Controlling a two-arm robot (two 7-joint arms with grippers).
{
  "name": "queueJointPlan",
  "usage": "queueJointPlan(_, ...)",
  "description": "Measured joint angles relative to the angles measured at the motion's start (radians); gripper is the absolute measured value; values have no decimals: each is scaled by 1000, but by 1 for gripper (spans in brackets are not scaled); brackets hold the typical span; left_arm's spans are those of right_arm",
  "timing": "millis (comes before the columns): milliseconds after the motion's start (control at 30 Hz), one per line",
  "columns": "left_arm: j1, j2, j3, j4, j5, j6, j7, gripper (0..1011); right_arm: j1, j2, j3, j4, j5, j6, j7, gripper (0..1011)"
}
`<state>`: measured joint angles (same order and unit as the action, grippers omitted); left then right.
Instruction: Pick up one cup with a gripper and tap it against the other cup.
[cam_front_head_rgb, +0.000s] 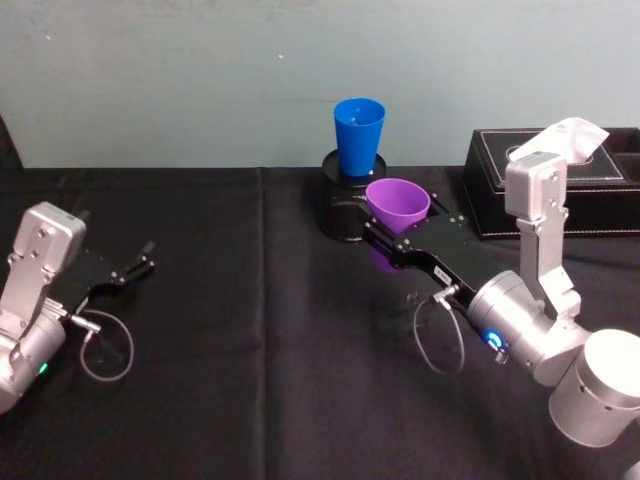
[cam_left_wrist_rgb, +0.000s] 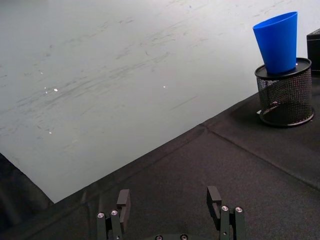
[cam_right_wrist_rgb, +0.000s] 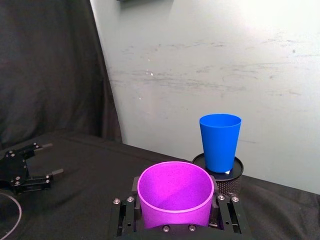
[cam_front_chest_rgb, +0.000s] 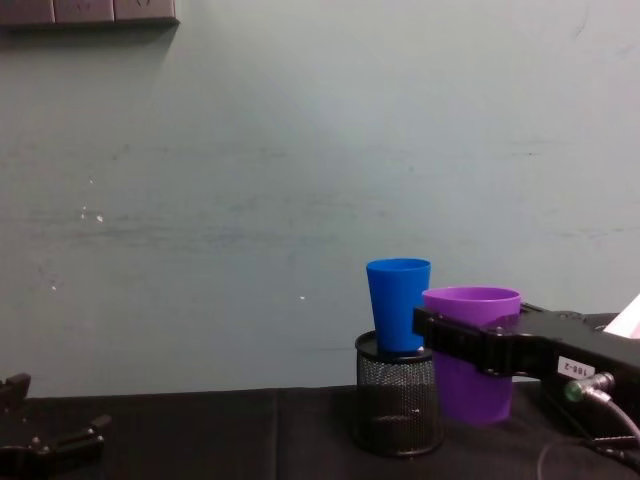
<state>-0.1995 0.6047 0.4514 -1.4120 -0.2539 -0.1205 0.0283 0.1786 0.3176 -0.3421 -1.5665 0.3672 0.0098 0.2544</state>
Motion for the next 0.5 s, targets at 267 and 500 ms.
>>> queueJointPlan(267,0,0,0,0,0,0,0,1000,3,0,-5,5,-3,-4,0,739)
queueJointPlan(500,0,0,0,0,0,0,0,1000,4,1,-8,8,-5,-7,0,738)
